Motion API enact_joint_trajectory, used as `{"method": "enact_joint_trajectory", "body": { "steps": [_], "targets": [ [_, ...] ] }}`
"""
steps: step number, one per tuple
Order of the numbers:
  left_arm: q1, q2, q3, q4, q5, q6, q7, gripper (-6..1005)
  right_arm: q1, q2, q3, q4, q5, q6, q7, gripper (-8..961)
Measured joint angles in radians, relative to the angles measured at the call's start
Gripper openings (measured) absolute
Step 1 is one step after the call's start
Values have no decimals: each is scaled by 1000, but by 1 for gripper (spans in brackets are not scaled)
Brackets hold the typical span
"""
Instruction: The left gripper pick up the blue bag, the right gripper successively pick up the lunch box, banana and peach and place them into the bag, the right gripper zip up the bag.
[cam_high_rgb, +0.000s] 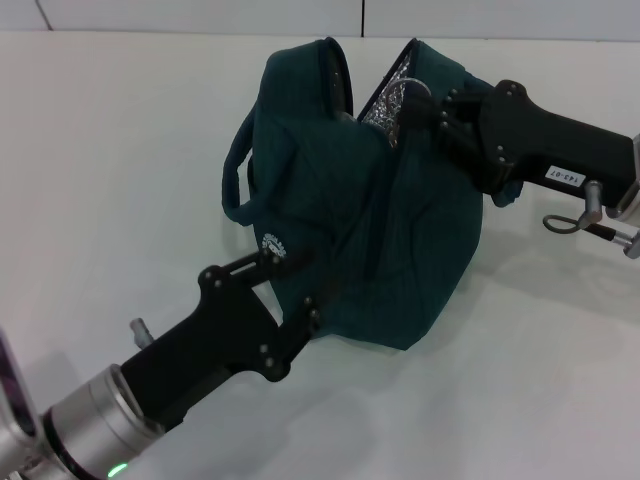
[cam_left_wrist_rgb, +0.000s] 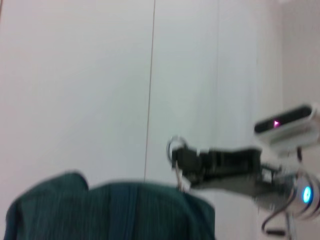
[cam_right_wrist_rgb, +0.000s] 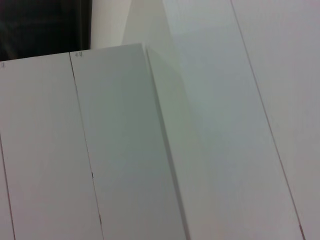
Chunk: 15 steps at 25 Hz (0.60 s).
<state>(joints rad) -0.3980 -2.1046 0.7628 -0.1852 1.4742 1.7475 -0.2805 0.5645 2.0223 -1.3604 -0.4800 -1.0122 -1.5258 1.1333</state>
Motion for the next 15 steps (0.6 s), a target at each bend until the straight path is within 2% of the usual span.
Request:
{"method": "enact_joint_trajectory", "body": {
  "steps": [3,9,15],
  "targets": [
    [-7,1,3,5,2,29,-21,216,1,-2,0,1,-1,1,2,7],
    [-95,-3,-1,-52,8,-13,-35,458,1,-1,-13,1,-1,-10,3,7],
    [-145,-3,-73,-66,9,-40,-39,664,-9,0,-42,1,-2,-52,-1,7]
  ]
}}
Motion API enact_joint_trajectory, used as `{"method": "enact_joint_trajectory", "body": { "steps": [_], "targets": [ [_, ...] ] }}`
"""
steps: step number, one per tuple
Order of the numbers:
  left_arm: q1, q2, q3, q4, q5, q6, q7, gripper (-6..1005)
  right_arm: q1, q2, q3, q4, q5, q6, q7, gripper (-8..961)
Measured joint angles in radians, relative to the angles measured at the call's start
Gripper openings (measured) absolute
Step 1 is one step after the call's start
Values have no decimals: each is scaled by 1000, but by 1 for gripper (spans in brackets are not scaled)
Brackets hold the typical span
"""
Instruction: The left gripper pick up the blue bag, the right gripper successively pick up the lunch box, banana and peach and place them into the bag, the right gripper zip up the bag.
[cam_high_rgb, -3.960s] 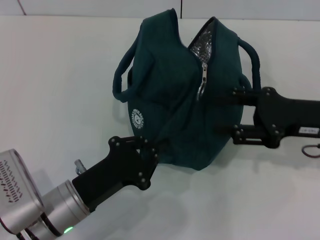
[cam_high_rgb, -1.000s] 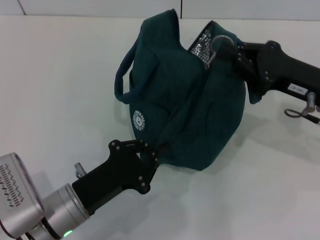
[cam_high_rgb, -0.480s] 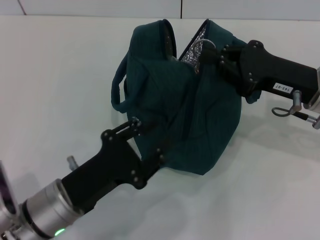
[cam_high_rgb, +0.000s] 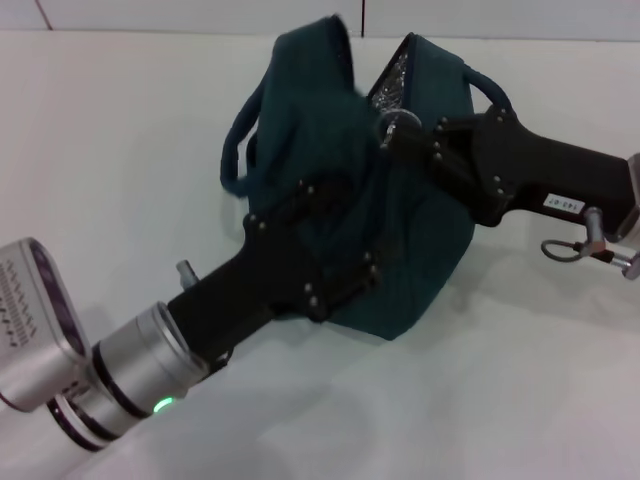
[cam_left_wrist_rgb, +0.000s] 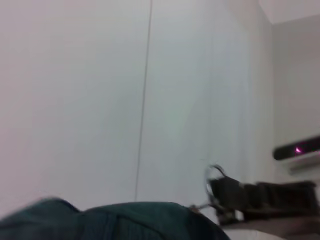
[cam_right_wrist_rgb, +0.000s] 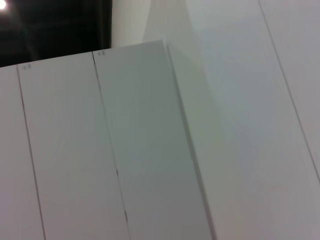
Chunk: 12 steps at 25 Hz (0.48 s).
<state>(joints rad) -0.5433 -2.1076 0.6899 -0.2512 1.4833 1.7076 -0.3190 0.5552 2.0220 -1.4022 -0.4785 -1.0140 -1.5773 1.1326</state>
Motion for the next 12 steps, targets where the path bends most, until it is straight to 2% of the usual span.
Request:
{"method": "enact_joint_trajectory", "body": {
  "steps": [3,12],
  "targets": [
    [-10,0,-36,0,1,1,0,752,-15,1,-3,0,0,-19,-1,7],
    [-14,1,-83,9,-3,17,5,749,-37,-5,5,-4,4,-89,-25,7]
  ]
}}
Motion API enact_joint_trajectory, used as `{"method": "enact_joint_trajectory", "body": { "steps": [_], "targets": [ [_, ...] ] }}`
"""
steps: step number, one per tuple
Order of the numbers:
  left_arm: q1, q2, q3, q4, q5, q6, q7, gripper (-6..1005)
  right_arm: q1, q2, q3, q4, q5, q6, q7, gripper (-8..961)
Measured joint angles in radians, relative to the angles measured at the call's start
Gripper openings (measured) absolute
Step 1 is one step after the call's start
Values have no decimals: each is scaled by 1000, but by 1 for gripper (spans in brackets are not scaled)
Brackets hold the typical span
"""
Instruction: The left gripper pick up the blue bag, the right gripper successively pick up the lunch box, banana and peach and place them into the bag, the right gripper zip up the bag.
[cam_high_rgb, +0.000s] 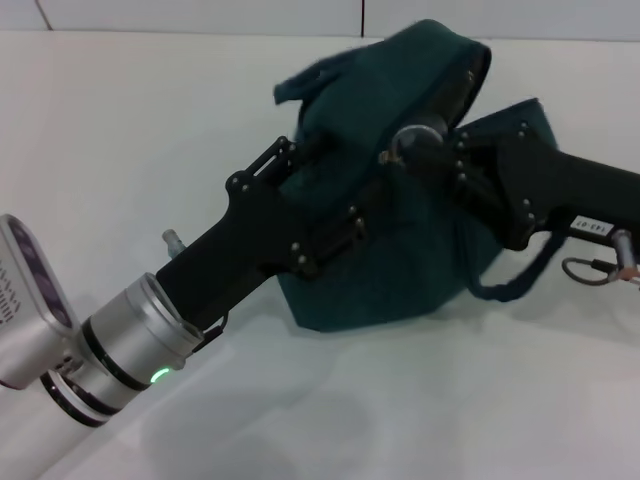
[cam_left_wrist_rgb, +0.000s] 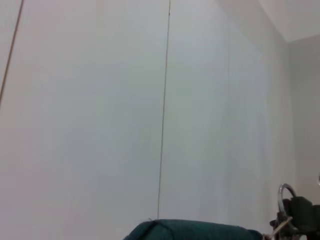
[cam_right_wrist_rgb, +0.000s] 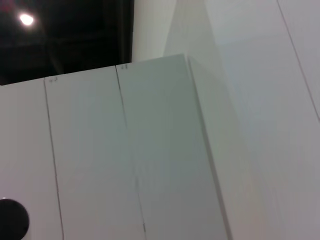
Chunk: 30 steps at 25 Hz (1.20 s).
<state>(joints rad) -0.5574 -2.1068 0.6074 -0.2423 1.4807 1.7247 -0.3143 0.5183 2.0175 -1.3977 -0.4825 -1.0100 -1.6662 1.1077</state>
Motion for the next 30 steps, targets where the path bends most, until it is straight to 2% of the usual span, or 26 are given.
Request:
{"method": "enact_joint_trajectory", "body": {
  "steps": [10,21,30],
  "targets": [
    [63,-1,7,0,4,0,64,746,-4,4,16,14,52,71,-1,7],
    [72,-1,13,-33,29,-45,67,741,13,8,13,15,57,72,7,7],
    [82,-1,15,-34,29,-46,67,732,85,11,-31,44,58,101,9,7]
  ]
}}
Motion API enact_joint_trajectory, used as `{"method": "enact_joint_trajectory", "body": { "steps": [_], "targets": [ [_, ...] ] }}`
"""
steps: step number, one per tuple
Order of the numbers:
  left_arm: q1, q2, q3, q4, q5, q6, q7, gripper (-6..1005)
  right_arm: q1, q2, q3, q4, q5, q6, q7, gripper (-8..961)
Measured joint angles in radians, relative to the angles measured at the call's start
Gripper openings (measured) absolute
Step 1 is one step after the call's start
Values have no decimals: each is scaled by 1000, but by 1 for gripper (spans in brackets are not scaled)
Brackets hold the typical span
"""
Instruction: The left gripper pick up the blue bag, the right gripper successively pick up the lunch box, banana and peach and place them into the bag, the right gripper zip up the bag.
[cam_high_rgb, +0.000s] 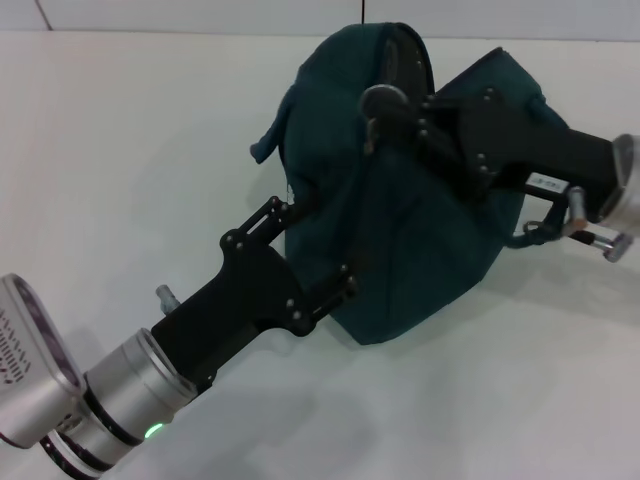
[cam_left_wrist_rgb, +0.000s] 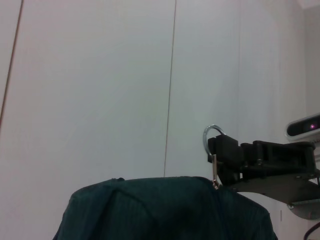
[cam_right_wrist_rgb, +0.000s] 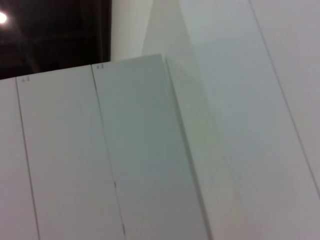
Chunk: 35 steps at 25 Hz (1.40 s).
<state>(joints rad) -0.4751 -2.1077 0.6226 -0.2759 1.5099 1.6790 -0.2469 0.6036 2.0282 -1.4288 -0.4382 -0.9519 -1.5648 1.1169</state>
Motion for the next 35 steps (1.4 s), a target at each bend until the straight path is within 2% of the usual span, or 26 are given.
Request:
{"method": "enact_joint_trajectory", "body": {
  "steps": [6,13,25,26,35],
  "targets": [
    [-1,0,-14,0,-10,-1,-1,727,42,0,-55,19,34,37,1,7],
    [-13,0,-41,6,-16,5,2,720,35,0,-61,21,37,43,1,7],
    [-65,0,-41,0,-16,-14,6,294,22,-2,-54,24,58,39,0,7],
    [-70,0,-41,-4,-16,-29,5,90,22,-2,-54,24,61,38,-1,7],
    [-72,0,-66,-7,-19,-60,10,44,15,-4,-54,25,124,37,2,7]
  ]
}}
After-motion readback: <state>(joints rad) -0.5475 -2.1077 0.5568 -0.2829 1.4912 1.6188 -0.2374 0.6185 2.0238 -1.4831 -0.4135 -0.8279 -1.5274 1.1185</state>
